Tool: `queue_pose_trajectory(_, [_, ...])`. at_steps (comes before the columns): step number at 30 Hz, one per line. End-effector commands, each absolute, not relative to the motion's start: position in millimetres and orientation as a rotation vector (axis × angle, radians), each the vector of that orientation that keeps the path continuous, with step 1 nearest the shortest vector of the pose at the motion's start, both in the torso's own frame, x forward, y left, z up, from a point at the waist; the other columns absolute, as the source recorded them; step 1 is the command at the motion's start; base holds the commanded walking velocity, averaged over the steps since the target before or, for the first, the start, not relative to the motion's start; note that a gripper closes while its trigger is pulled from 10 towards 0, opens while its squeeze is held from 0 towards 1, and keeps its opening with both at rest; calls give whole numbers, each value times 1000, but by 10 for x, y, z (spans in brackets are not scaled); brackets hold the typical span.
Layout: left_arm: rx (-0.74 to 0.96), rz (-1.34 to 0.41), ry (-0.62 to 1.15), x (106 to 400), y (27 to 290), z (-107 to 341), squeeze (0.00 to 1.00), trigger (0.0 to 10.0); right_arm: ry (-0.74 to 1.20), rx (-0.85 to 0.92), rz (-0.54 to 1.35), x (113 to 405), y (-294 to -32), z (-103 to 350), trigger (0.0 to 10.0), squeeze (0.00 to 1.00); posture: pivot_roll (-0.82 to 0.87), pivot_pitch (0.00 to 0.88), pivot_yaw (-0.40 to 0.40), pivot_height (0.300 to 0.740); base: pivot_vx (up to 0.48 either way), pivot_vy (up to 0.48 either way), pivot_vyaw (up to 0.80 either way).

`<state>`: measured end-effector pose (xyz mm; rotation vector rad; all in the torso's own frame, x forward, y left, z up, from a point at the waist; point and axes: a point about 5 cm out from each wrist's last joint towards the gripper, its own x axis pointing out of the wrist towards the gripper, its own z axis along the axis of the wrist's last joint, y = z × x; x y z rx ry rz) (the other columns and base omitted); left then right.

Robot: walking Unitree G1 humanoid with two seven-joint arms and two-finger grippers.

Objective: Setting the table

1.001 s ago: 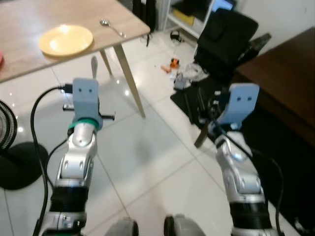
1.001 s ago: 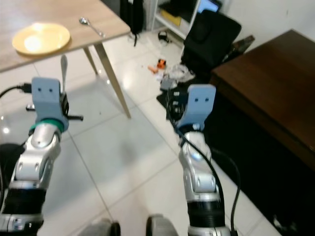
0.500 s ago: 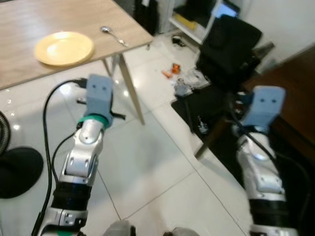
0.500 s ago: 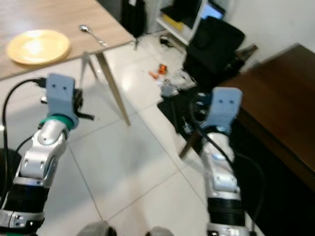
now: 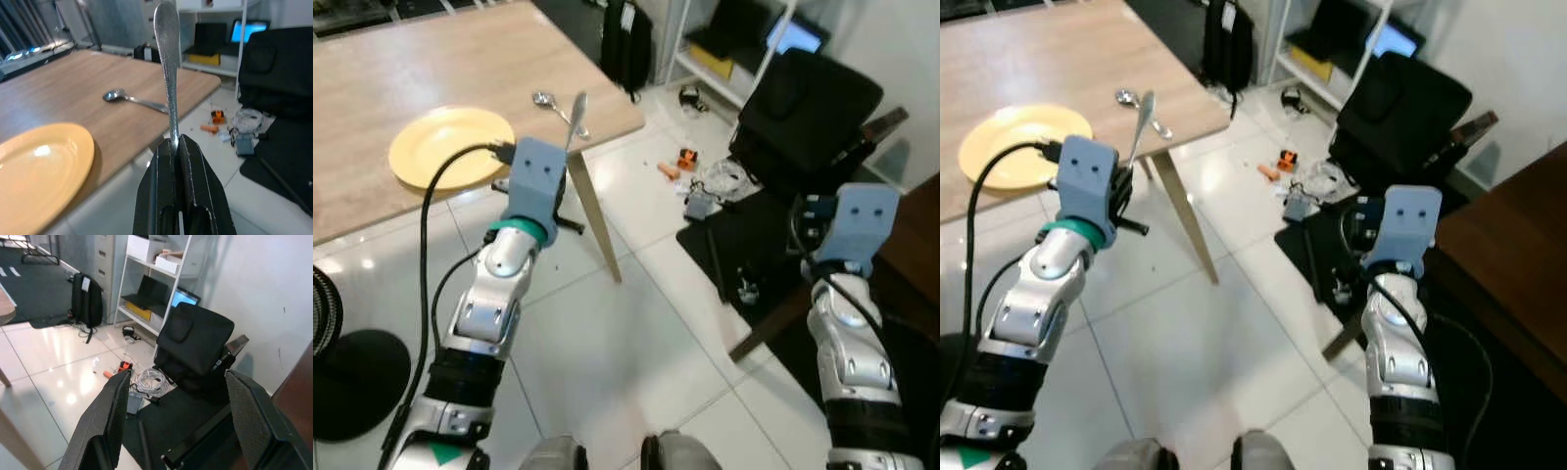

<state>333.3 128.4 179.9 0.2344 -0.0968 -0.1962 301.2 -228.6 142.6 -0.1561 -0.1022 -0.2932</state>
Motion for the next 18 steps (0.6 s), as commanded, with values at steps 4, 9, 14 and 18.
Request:
queue_pose_trajectory(4, [255, -263, -75, 3327, 1240, 1736, 0, 10000, -79, -163, -314, 2999, -2334, 1360, 10000, 0, -10, 0, 52, 740, 480, 0, 0])
queue_pose_trajectory(9, [267, -312, -72, 3313, 1208, 1716, 0, 10000, -90, -158, -320, 3025, -2332, 1390, 10000, 0, -7, 0, 52, 740, 480, 0, 0])
queue_pose_trajectory(14, [274, -316, -78, 3316, 1199, 1721, 0, 10000, -105, -151, -301, 3049, -2281, 1420, 10000, 0, -4, 0, 51, 740, 480, 0, 0])
queue_pose_trajectory(18, [277, -318, -81, 3317, 1198, 1724, 0, 10000, -111, -148, -291, 3061, -2255, 1432, 10000, 0, -4, 0, 51, 740, 480, 0, 0])
